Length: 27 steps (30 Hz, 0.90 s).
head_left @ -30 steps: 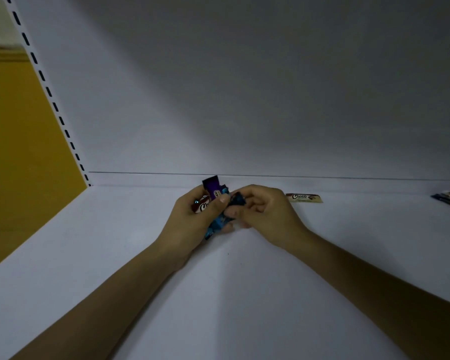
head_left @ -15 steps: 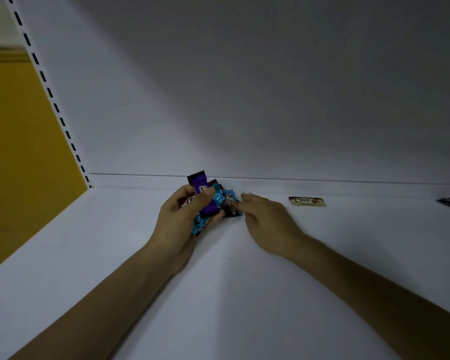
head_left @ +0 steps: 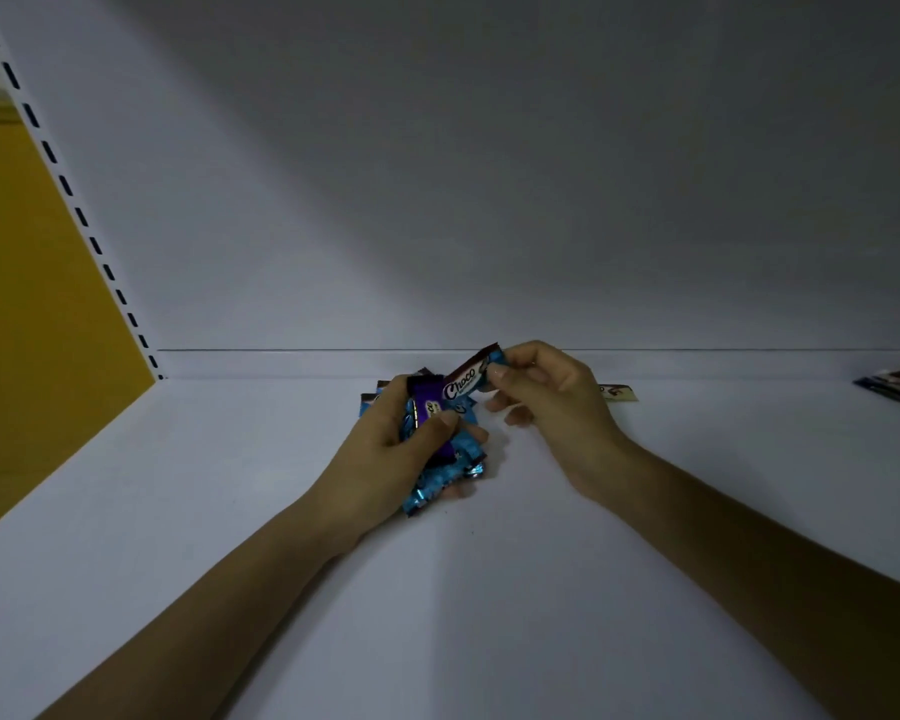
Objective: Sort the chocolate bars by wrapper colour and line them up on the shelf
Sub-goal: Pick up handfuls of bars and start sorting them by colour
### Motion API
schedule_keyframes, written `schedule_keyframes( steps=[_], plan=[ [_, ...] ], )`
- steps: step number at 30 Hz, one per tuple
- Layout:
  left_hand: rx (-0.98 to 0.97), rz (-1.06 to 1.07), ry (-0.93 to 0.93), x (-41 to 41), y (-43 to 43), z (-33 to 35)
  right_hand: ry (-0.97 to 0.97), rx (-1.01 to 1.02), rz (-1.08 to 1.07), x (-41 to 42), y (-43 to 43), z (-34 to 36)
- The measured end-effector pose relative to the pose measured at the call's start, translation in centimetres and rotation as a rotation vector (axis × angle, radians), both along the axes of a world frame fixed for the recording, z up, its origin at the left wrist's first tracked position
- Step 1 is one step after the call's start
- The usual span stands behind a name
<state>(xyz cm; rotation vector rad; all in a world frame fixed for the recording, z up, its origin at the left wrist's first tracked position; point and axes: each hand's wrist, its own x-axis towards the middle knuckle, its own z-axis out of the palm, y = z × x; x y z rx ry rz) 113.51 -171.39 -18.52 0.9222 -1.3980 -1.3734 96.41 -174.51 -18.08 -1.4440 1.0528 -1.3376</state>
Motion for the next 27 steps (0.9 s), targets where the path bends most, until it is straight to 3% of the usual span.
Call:
schedule_keyframes(
  steps=[3,5,6,8,10,12,15,17,24,27],
  plan=[
    [-0.068,0.137,-0.076,-0.1,0.0,0.0,-0.104,0.030,-0.121,0.0,-0.4,-0.4],
    [-0.090,0.296,-0.004,0.1,-0.4,0.1,-0.168,-0.042,-0.257,-0.1,-0.5,-0.5],
    [-0.087,0.376,0.047,0.3,-0.6,0.3,-0.112,-0.124,-0.305,-0.1,-0.6,-0.6],
    [-0.050,0.471,0.145,0.9,-1.1,0.7,0.228,-0.286,-0.311,0.0,-0.7,-1.1],
    [0.019,0.460,0.229,1.4,-1.3,0.9,0.676,-0.311,-0.163,0.6,-0.6,-1.9],
    [0.093,0.402,0.293,1.5,-1.2,0.8,0.848,-0.285,-0.059,1.1,-0.7,-2.5],
    [0.127,0.323,0.310,0.9,-0.8,0.5,0.591,-0.340,-0.095,1.1,-0.3,-1.5],
    [0.115,0.261,0.292,0.4,-0.4,0.2,0.444,-0.284,0.002,1.1,0.5,-1.0],
    [0.246,0.021,0.374,0.2,0.1,0.4,0.354,-0.155,0.127,1.2,0.5,-0.5],
    [0.275,-0.028,0.359,0.2,0.0,0.7,0.206,-0.108,0.152,0.8,0.4,-0.2]
  ],
)
